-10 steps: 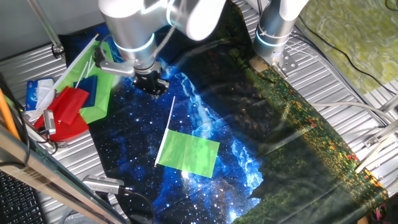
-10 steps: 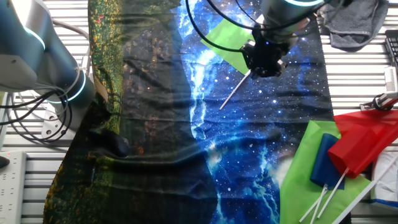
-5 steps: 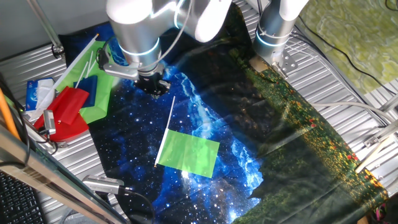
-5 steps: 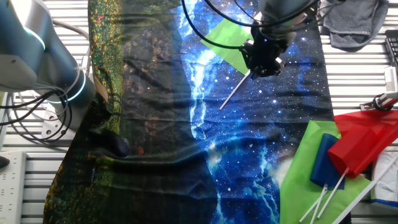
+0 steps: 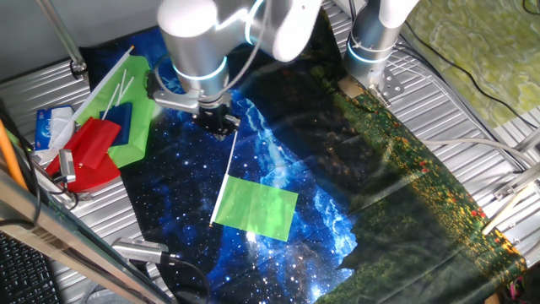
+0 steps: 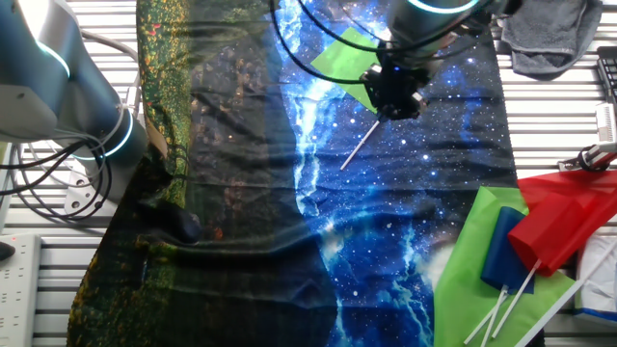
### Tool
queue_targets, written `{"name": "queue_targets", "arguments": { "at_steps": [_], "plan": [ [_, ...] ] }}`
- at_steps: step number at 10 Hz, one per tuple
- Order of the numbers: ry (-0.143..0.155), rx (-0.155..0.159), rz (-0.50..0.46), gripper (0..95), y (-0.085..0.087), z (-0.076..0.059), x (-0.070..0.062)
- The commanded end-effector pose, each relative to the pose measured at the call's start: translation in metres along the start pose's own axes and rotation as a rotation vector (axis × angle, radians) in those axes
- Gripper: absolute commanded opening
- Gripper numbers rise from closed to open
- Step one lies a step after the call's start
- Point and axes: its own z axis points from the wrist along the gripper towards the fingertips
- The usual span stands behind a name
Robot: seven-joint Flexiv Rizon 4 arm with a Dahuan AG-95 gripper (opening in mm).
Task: Wave the flag
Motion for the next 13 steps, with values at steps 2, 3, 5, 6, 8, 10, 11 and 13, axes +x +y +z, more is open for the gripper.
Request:
{"name": "queue_targets", "arguments": {
  "at_steps": [2,3,5,6,8,10,11,13],
  "plan": [
    [-0.009,-0.001,-0.007,19.0,0.003,0.019,-0.008],
    [-0.008,0.000,-0.010,19.0,0.003,0.025,-0.009],
    [-0.007,0.007,-0.010,19.0,0.006,0.039,-0.010],
    [-0.009,0.011,-0.012,19.0,0.007,0.045,-0.011],
    [-0.008,0.021,-0.015,19.0,0.013,0.054,-0.012],
    [-0.015,0.028,-0.015,19.0,0.016,0.056,-0.012],
    [-0.020,0.033,-0.010,19.0,0.017,0.057,-0.011],
    [-0.023,0.035,-0.011,19.0,0.018,0.057,-0.011]
  ]
}}
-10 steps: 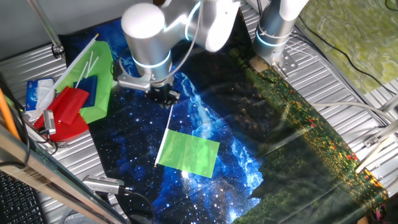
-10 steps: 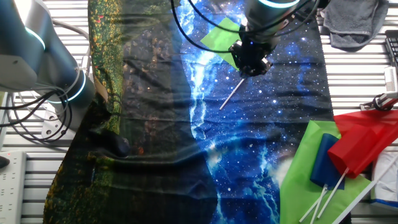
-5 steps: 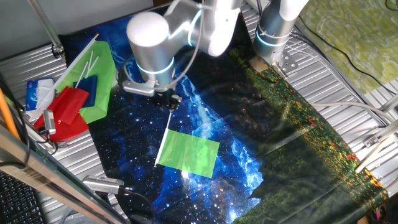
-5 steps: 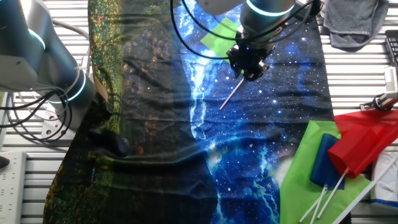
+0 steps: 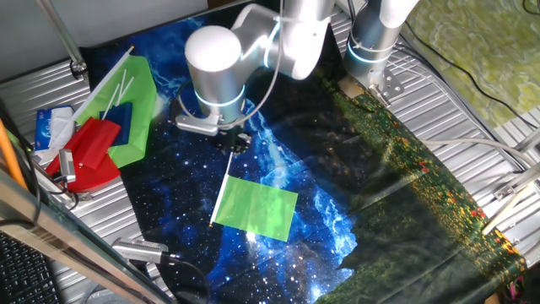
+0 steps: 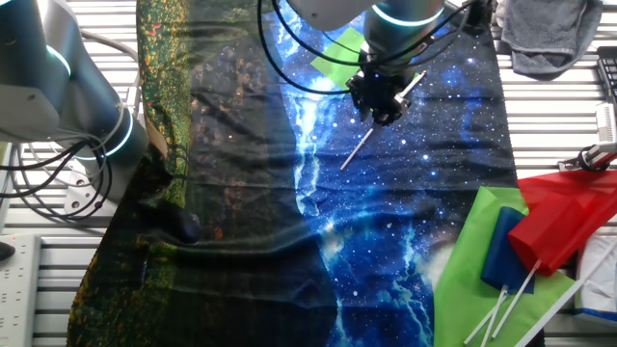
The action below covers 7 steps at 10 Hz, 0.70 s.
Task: Wave the flag
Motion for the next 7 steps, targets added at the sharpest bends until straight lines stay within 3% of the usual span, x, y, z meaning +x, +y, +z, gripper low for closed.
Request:
{"name": "queue_targets", "arguments": {
  "at_steps": [1,4,5,6,7],
  "plan": [
    [-0.007,-0.003,0.002,19.0,-0.0014,0.0001,-0.0004],
    [-0.052,-0.064,0.001,19.0,-0.0014,0.0001,-0.0004],
    [-0.054,-0.083,-0.005,19.0,-0.0014,0.0001,-0.0004],
    [-0.036,-0.096,0.025,0.0,-0.0014,0.0001,-0.0004],
    [-0.011,-0.099,0.036,0.0,-0.0014,0.0001,-0.0004]
  ]
}}
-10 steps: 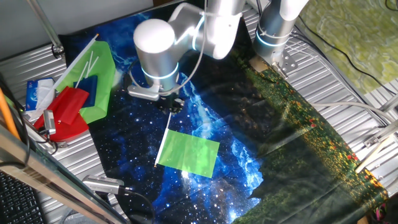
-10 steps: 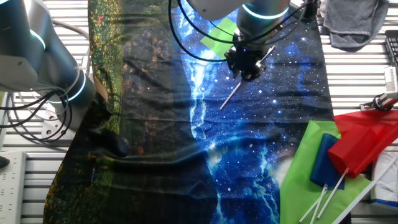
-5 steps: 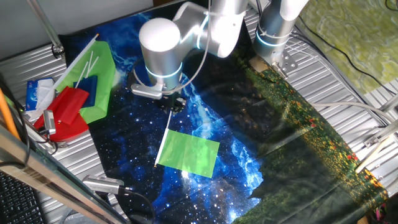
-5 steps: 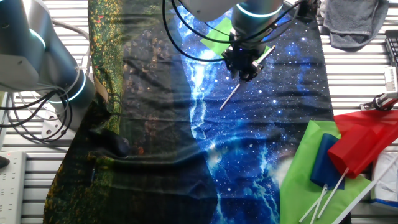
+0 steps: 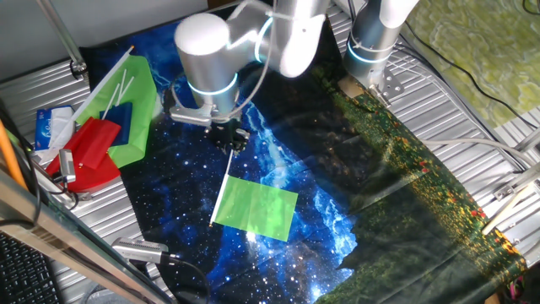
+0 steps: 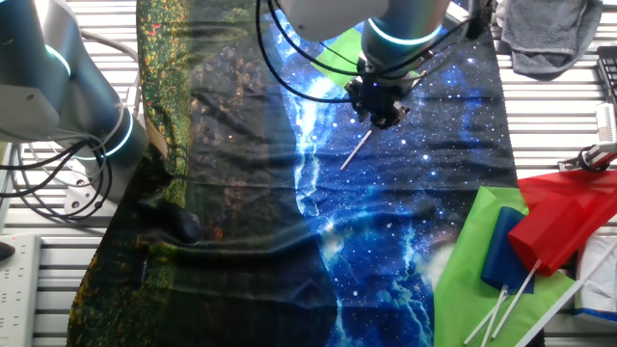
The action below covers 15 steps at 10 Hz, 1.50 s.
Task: Wave the flag
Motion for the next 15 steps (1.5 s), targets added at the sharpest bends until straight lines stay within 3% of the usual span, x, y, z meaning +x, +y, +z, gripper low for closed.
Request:
{"name": "queue_targets", "arguments": {
  "at_steps": [1,2,7,13,15],
  "plan": [
    [0.061,0.011,0.044,0.0,0.000,0.001,-0.001],
    [0.076,0.027,0.047,19.0,0.000,0.001,-0.001],
    [0.114,0.076,0.070,19.0,0.000,0.001,-0.001],
    [0.119,0.079,0.067,19.0,-0.001,0.003,-0.001],
    [0.117,0.075,0.063,19.0,-0.006,0.015,0.002]
  ]
}}
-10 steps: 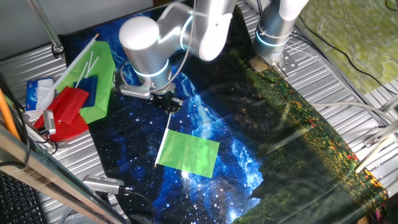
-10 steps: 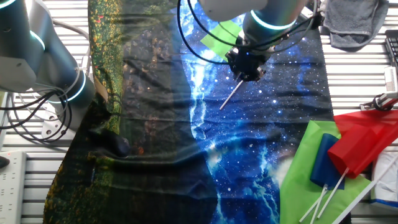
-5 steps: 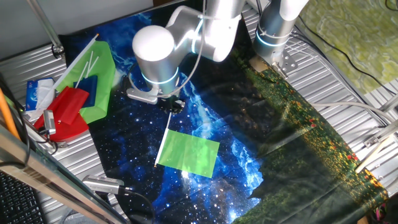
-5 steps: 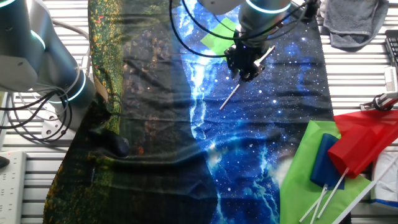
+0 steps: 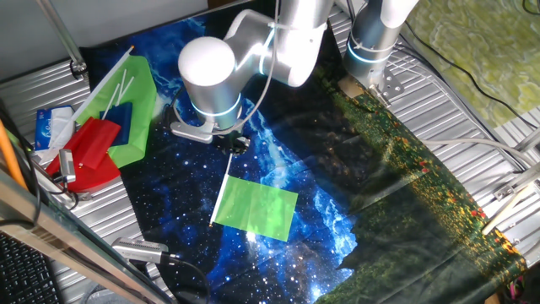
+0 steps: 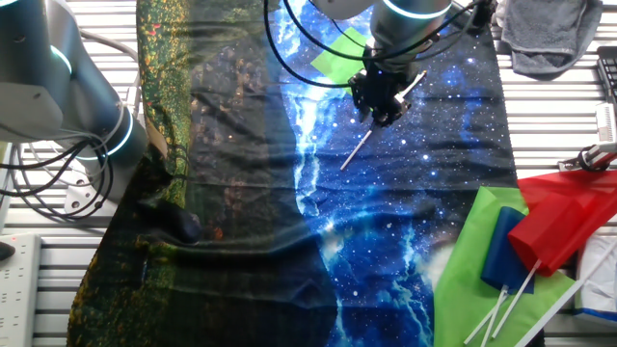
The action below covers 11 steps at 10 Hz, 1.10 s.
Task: Wave the flag
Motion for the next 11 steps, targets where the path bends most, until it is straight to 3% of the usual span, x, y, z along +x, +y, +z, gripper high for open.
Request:
{"name": "queue_targets", "arguments": {
  "at_steps": [1,11],
  "plan": [
    [-0.010,-0.001,-0.008,19.0,-0.003,0.012,0.000],
    [-0.024,-0.013,-0.046,19.0,0.003,0.033,0.013]
  ]
}}
